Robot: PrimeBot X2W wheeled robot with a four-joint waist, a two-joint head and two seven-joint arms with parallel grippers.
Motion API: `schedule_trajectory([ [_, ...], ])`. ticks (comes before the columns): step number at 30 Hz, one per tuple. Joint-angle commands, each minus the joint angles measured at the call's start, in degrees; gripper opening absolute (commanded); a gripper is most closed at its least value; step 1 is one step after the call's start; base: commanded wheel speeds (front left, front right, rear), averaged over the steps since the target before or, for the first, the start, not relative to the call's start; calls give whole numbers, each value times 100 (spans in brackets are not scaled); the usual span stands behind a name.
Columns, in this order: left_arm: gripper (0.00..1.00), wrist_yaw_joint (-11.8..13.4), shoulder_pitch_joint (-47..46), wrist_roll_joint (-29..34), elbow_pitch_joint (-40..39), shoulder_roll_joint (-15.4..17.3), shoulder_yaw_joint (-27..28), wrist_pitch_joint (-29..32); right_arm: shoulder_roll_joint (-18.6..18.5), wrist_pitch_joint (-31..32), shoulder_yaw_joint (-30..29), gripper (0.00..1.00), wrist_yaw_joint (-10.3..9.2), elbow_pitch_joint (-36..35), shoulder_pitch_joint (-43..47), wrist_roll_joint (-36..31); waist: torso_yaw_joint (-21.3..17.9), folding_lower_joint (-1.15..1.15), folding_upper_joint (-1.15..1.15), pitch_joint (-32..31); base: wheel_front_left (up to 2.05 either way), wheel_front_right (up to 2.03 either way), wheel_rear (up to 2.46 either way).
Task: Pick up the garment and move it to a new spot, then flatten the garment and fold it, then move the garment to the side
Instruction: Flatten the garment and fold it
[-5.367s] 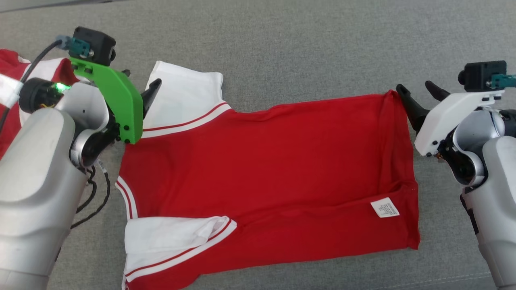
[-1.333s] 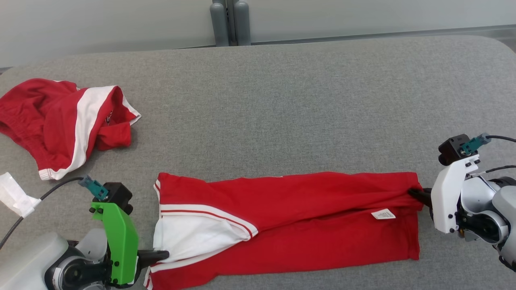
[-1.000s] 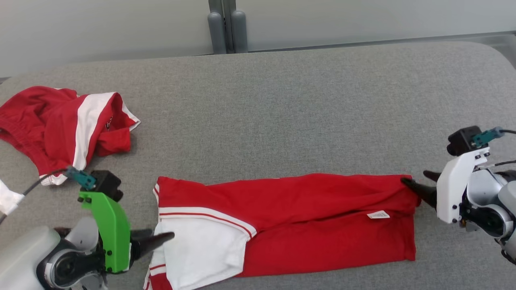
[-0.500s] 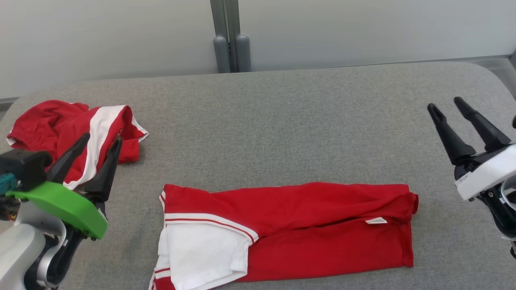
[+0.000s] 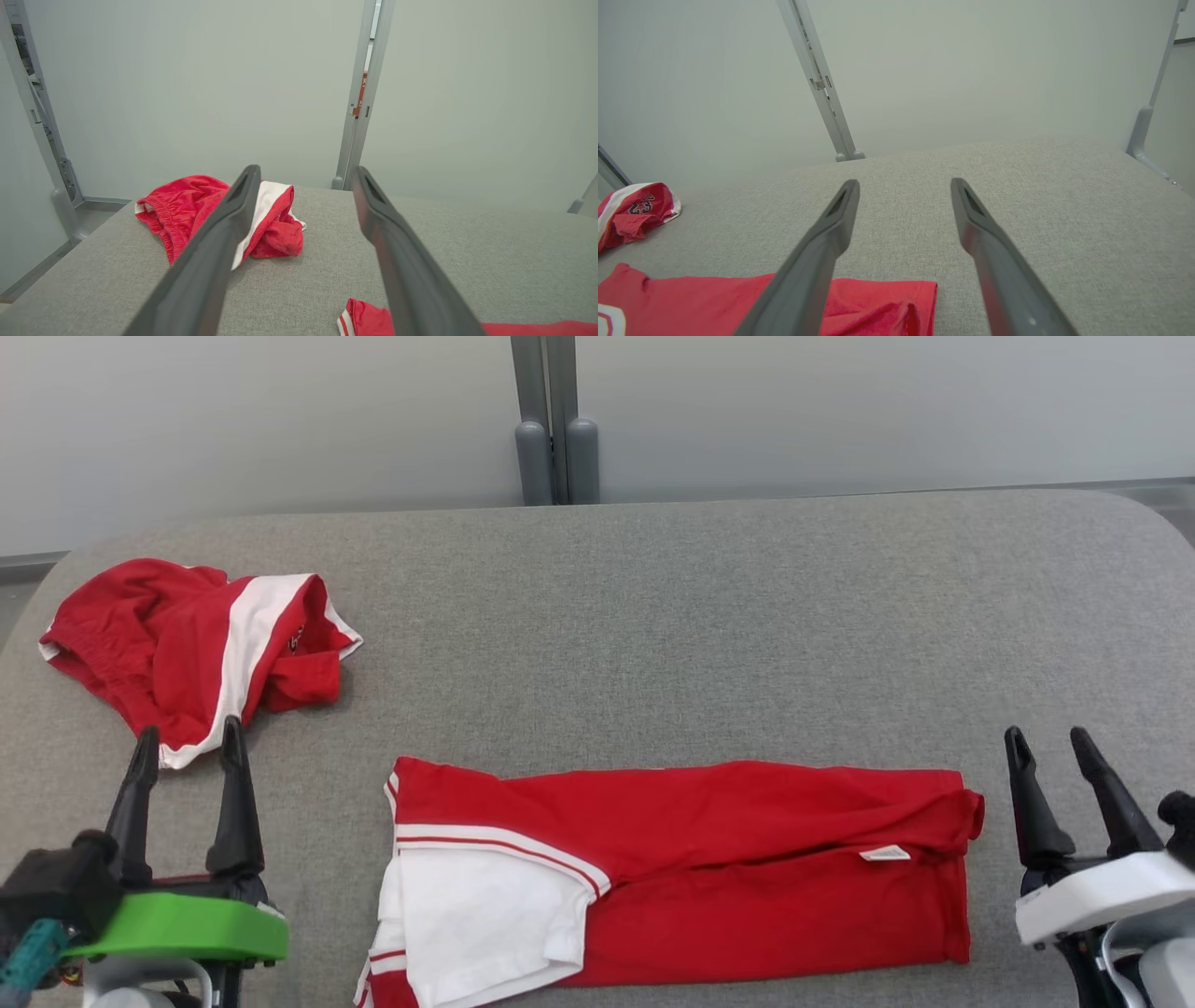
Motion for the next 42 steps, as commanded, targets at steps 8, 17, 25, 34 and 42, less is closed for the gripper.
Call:
schedule_trajectory([
  [8,100,-851,412,966,305,-1026,802,-16,412,264,-53,100,0,724,-30,-201,-13,0,0,153,0,0,0],
  [17,100,-1511,191,1544,679,-1618,1149,-16,690,1401,-142,100,-3,2064,-567,316,122,0,0,190,0,0,0],
  [25,100,-1714,183,1773,843,-1846,1366,-17,982,2651,-121,100,2,2737,-712,747,200,0,0,203,0,0,0],
  [34,100,-1837,131,1859,963,-1990,1474,-17,1099,3447,95,0,20,2590,-757,845,237,0,0,168,0,0,0],
  [42,100,-1879,143,1902,918,-2055,1572,-17,698,3077,-154,0,0,1968,-875,1019,187,0,0,203,0,0,0],
])
